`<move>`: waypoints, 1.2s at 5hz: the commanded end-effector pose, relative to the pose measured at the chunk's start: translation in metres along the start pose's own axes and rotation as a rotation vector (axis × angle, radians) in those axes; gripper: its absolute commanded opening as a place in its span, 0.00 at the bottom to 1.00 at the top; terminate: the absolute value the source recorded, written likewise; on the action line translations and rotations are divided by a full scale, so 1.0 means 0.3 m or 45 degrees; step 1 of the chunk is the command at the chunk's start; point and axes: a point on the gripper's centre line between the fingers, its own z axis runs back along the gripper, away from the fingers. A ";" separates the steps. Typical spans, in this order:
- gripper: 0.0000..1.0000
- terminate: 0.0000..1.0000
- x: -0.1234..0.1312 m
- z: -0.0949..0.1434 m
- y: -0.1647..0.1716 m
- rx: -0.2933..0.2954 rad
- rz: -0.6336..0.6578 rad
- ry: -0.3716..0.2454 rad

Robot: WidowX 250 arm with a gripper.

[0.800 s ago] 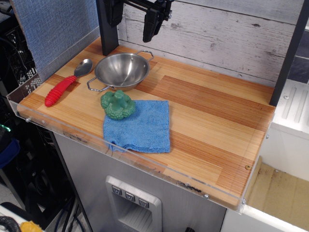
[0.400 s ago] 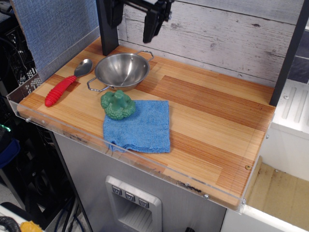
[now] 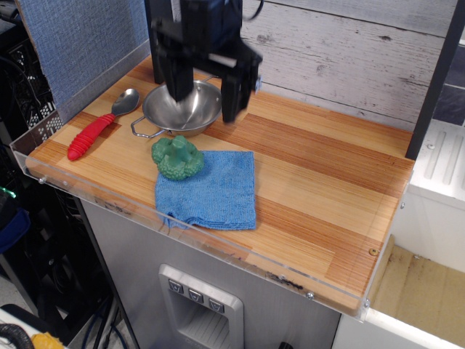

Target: Move the green tomato and put into bowl

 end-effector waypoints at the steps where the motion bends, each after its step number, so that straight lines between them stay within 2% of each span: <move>1: 1.00 0.00 -0.054 0.044 0.020 -0.007 -0.060 -0.117; 3: 1.00 0.00 -0.022 -0.033 0.098 0.085 -0.039 0.017; 6: 1.00 0.00 -0.021 -0.166 0.097 0.124 -0.102 0.159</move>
